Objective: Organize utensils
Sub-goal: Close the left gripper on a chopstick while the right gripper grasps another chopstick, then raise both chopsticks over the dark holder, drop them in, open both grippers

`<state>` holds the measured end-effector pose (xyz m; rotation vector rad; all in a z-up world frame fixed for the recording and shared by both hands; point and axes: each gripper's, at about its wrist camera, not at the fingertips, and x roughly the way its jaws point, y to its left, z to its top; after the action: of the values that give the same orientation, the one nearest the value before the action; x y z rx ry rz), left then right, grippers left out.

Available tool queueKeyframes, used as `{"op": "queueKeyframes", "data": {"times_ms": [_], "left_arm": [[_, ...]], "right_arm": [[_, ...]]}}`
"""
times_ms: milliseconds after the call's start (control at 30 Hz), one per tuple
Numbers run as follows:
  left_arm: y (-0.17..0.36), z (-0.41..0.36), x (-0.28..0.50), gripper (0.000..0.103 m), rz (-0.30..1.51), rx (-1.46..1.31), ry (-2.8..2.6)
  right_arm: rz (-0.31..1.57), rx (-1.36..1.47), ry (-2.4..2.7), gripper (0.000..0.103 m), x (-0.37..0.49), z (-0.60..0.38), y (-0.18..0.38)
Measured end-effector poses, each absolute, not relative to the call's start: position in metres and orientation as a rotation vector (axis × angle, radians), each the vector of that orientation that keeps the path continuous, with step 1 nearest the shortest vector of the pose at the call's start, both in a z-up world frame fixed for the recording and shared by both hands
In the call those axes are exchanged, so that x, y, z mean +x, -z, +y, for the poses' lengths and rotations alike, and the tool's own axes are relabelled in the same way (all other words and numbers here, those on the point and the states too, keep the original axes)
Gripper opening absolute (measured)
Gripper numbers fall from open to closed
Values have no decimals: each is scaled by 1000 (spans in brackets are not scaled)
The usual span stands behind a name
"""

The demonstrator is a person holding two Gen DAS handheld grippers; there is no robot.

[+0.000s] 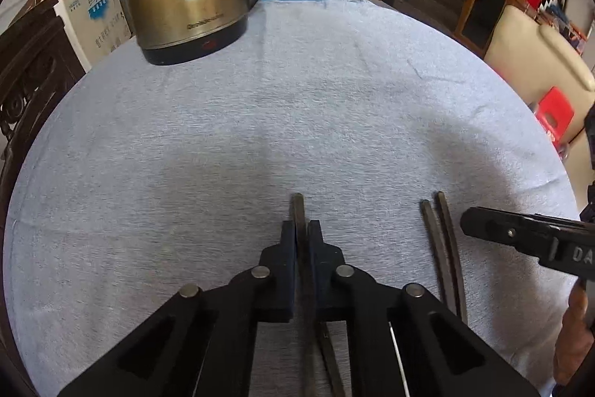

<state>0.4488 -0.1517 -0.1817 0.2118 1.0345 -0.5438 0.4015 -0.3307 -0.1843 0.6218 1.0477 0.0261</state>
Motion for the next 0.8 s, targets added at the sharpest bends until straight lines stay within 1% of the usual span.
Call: {"op": "queueKeyframes", "data": {"times_ms": [233, 267, 400, 633, 800], "left_arm": [[168, -99, 458, 6, 1049, 59, 548], [167, -90, 457, 6, 1053, 35, 552], [168, -63, 460, 7, 1084, -49, 541], [183, -36, 457, 7, 1166, -99, 530], [187, -27, 452, 7, 1175, -36, 473]], "right_arm": [[1106, 455, 54, 24, 418, -309, 175], [1115, 410, 67, 22, 420, -303, 174], [1121, 317, 88, 8, 421, -289, 171], [1107, 355, 128, 7, 396, -312, 170], [1113, 371, 188, 7, 379, -336, 169]]}}
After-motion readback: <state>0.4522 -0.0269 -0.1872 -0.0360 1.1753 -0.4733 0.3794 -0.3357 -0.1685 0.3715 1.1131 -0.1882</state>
